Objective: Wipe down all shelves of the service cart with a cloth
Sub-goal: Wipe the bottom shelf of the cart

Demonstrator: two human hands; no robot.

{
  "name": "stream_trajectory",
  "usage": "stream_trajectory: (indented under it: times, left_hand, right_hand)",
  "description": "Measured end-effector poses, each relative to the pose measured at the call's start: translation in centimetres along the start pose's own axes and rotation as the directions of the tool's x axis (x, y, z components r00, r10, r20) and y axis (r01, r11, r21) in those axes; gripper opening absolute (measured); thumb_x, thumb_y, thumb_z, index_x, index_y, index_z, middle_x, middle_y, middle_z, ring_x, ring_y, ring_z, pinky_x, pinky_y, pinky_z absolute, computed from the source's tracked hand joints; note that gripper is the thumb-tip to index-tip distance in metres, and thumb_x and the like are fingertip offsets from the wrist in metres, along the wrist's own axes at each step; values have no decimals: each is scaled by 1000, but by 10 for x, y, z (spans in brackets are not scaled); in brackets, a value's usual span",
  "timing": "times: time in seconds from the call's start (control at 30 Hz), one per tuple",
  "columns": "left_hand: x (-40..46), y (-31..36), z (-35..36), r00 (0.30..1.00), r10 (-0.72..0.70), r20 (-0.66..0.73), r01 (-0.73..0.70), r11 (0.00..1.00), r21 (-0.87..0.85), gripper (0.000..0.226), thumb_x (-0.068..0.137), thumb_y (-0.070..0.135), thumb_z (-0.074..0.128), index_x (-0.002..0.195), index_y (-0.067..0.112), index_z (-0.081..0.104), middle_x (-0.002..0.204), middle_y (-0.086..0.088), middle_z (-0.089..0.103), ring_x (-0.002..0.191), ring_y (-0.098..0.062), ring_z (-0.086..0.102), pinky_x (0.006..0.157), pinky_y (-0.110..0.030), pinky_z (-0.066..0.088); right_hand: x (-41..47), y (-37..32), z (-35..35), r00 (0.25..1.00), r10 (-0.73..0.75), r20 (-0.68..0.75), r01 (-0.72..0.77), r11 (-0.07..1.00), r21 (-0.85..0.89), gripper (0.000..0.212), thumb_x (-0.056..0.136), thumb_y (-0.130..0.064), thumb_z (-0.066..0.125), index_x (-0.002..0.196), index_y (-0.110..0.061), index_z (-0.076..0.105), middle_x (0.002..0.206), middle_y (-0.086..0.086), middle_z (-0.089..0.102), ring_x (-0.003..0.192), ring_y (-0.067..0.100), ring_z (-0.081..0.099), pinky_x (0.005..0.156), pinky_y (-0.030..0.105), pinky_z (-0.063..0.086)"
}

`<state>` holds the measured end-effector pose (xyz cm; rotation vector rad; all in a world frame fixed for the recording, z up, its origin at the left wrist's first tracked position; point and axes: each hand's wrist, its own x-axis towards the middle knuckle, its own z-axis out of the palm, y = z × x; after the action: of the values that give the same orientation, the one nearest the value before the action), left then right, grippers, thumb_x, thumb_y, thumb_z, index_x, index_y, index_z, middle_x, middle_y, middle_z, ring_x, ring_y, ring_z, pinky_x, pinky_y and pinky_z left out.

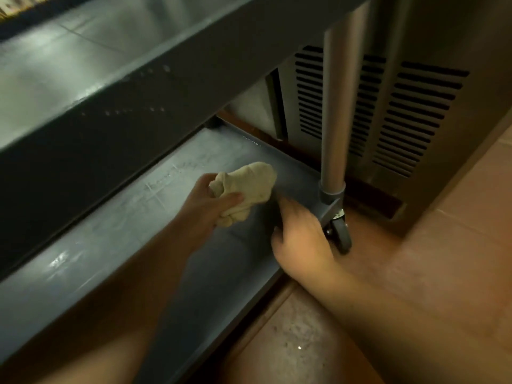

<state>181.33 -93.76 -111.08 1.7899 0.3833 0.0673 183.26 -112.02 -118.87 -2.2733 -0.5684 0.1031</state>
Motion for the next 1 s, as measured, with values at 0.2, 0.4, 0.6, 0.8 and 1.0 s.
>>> stream_trajectory:
  times: [0.2, 0.4, 0.6, 0.8, 1.0]
  left_hand:
    - [22, -17, -4, 951, 67, -301, -12, 983, 182, 45, 77, 19, 76, 109, 24, 45, 105, -9, 57, 83, -26, 65, 49, -28, 52]
    - [65, -24, 6, 836, 262, -483, -70, 923, 379, 47, 80, 16, 70, 112, 31, 38, 112, -2, 50, 95, -19, 59, 63, -32, 58]
    - [122, -25, 3, 798, 273, -537, -26, 906, 422, 45, 85, 15, 63, 119, 29, 37, 115, -3, 46, 98, -20, 52, 64, -23, 44]
    - [158, -26, 17, 949, 174, -264, 95, 640, 762, 49, 85, 23, 62, 132, 16, 50, 121, -8, 61, 106, -25, 61, 90, -32, 48]
    - [120, -17, 37, 993, 117, -15, -99, 894, 437, 11, 94, 21, 55, 93, 10, 59, 72, -5, 62, 56, -11, 63, 60, -22, 51]
  right_hand:
    - [16, -19, 17, 997, 16, 79, 17, 918, -396, 65, 90, -40, 45, 148, -10, 45, 152, 11, 45, 144, 30, 36, 118, 46, 26]
    - [13, -18, 28, 998, 31, 53, -4, 895, -446, 65, 96, -47, 41, 150, -10, 43, 155, 11, 42, 146, 30, 32, 119, 52, 22]
    - [11, -19, 26, 999, 33, 22, -21, 914, -406, 64, 94, -46, 45, 147, -10, 47, 152, 12, 46, 145, 32, 36, 119, 54, 25]
    - [12, -15, 33, 999, 15, -43, -30, 926, -376, 62, 88, -45, 50, 138, -10, 55, 144, 11, 54, 139, 31, 43, 115, 53, 31]
    - [11, -21, 29, 999, 17, -33, -29, 922, -387, 61, 88, -44, 48, 139, -10, 53, 143, 10, 51, 138, 32, 41, 117, 52, 27]
